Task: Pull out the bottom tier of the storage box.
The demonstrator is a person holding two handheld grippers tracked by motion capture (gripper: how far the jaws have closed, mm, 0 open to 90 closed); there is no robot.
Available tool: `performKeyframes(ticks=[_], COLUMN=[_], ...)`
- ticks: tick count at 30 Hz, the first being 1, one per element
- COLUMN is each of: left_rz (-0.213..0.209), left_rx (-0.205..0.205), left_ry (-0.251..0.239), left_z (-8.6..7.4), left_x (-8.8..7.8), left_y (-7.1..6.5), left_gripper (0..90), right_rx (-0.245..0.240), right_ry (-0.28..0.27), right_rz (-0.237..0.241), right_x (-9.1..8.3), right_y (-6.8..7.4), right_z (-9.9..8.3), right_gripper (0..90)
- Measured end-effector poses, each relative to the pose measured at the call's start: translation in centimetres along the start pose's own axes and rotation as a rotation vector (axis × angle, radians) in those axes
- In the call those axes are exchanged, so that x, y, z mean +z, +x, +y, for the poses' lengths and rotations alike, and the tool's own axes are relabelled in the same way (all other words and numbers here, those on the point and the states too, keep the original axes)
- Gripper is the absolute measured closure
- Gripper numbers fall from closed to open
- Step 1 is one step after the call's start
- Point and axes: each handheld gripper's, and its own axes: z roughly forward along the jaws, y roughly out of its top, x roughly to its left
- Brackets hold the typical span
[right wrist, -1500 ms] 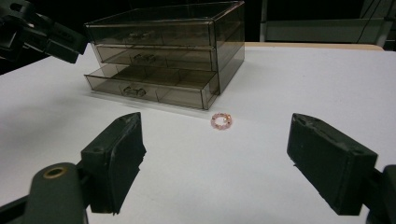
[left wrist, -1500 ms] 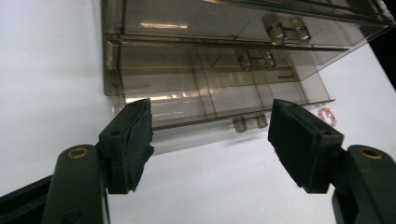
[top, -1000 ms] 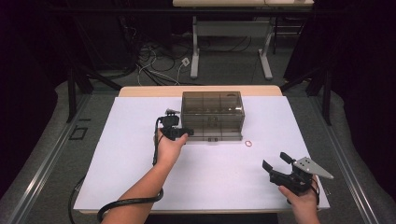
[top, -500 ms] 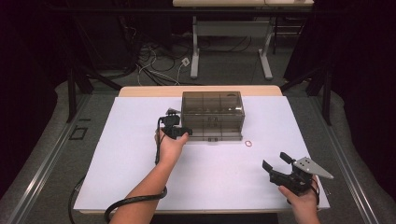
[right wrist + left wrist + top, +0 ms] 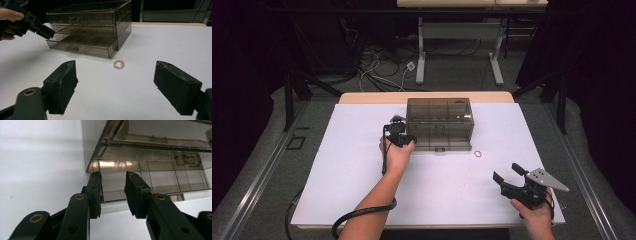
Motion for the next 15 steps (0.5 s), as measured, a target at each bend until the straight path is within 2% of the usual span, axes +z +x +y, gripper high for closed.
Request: performKeyframes(ticks=[15], left_rz=[0.008], left_rx=[-0.046], left_ry=[0.018], left_z=[0.0], left_x=[1.0], left_y=[0.7], left_gripper=[71.8], right_rx=[0.002], right_ry=[-0.002], right_rz=[-0.003], right_x=[0.1], right_y=[0.0], right_z=[0.0], right_gripper=[18.3])
